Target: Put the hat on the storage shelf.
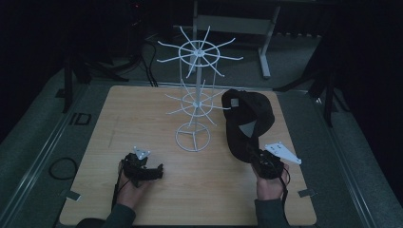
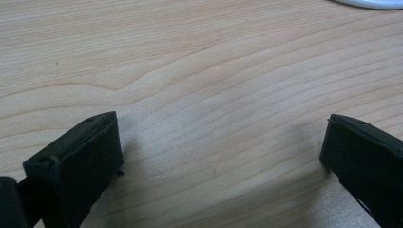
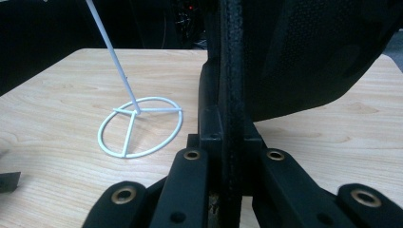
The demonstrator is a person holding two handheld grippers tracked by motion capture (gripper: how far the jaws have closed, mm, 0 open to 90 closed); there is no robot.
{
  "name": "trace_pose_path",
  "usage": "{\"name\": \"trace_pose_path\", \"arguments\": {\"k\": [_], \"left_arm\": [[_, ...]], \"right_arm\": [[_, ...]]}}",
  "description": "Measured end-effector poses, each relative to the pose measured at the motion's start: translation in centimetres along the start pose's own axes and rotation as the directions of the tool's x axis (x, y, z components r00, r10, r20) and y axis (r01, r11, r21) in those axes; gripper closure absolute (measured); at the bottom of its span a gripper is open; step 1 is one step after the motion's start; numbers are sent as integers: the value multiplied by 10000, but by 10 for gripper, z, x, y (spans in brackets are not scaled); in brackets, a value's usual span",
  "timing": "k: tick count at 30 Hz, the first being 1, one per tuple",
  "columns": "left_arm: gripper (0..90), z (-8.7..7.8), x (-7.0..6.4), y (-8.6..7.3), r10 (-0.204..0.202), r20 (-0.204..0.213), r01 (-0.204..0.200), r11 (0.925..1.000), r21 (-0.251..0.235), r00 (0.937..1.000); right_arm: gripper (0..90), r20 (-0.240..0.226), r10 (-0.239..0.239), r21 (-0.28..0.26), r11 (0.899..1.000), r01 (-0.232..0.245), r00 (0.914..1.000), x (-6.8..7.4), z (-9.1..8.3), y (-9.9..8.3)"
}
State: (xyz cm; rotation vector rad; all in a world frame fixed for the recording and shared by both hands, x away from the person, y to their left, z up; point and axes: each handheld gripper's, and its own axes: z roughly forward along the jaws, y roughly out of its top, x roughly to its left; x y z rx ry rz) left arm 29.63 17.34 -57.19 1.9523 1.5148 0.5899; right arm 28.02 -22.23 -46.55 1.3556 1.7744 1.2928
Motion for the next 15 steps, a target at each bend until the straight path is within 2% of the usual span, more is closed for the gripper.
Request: {"name": "trace_pose_path", "arguments": {"k": [15], "left_arm": [[1,0,0,0,3,-6,-3,10000,-10,10000]], "right_arm": [[864,46,-50,-195,9998,51,10000,-2,-3,7]]}}
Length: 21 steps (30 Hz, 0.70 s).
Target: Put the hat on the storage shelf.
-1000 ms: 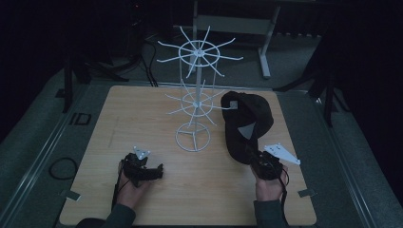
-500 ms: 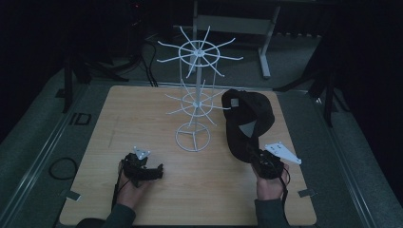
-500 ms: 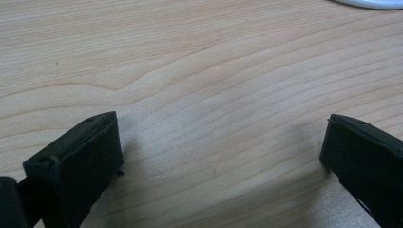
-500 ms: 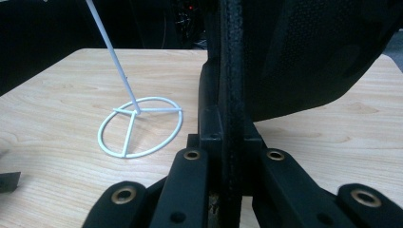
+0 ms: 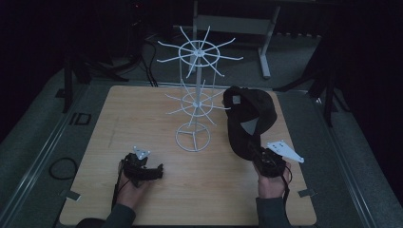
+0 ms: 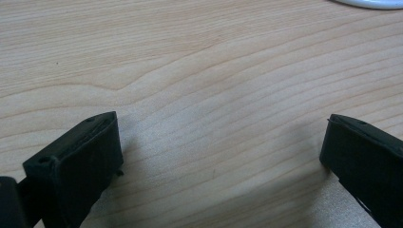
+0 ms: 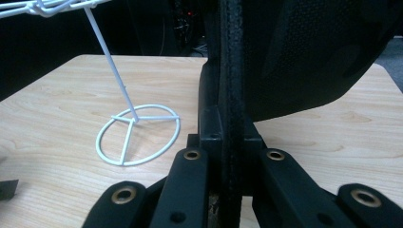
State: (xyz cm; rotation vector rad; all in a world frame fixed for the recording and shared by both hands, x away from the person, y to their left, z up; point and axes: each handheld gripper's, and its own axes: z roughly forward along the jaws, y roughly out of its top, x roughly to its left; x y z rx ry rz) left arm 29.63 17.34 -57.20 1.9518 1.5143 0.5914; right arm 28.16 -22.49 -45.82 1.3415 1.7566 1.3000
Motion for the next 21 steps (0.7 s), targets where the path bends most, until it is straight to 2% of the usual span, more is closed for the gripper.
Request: {"name": "trace_pose_path", "arguments": {"k": [21], "left_arm": [[1,0,0,0,17,3,-17,10000,-1,10000]], "right_arm": [[864,31,-134,-323,9994,135,9999,-2,-4,13]]}}
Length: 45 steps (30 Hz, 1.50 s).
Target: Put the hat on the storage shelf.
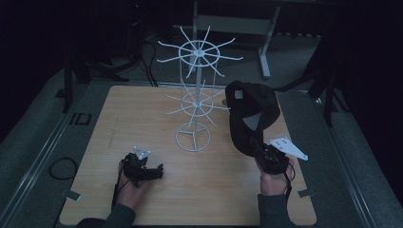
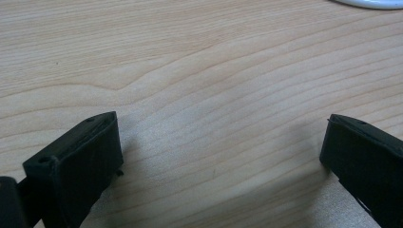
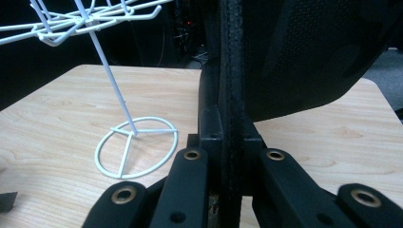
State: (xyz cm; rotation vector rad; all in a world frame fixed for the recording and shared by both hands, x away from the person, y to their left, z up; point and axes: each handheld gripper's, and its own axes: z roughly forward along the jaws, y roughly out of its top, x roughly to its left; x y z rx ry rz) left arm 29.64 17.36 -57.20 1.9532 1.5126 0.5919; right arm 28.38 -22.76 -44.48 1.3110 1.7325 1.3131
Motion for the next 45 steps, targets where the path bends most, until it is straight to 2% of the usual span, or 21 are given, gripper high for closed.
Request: {"name": "trace_pose_path", "arguments": {"k": [45], "left_arm": [[2,0,0,0,-15,3,15,10000,-14,10000]], "right_arm": [[864,139,-526,-627,9966,534,9985,3,-13,27]]}}
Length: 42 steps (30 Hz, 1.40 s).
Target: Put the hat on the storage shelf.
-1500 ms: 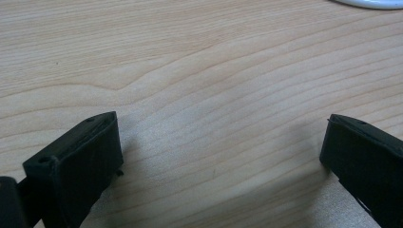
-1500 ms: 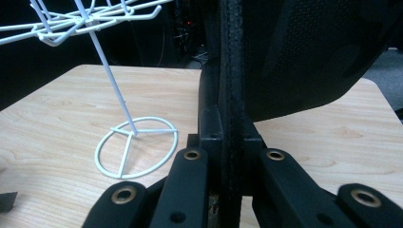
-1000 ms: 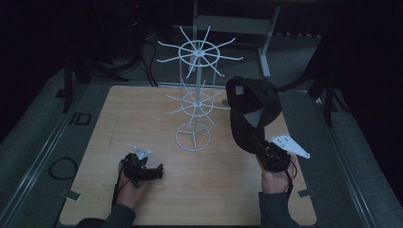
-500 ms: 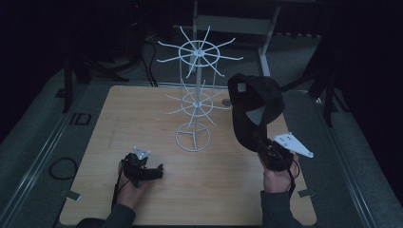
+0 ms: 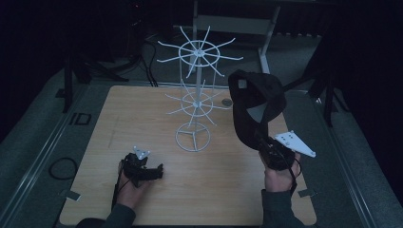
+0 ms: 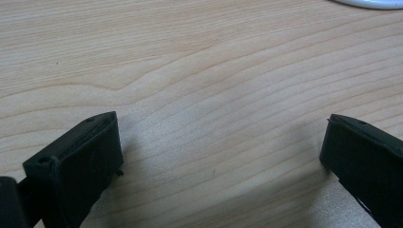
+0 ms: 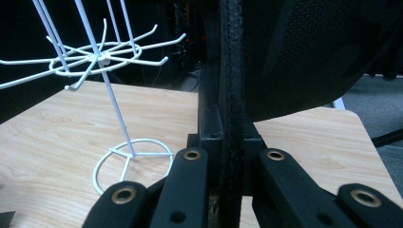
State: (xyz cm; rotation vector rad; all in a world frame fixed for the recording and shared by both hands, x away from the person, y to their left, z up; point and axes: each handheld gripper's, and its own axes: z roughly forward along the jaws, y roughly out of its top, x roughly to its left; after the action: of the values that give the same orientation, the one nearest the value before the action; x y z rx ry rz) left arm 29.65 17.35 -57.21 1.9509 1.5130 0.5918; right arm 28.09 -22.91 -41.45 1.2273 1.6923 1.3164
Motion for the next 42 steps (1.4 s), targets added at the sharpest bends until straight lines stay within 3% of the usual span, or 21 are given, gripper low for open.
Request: {"name": "trace_pose_path", "arguments": {"k": [42], "left_arm": [[1,0,0,0,27,2,-27,10000,30,10000]], "right_arm": [[864,7,-242,-537,9983,242,9997,3,-9,20]]}}
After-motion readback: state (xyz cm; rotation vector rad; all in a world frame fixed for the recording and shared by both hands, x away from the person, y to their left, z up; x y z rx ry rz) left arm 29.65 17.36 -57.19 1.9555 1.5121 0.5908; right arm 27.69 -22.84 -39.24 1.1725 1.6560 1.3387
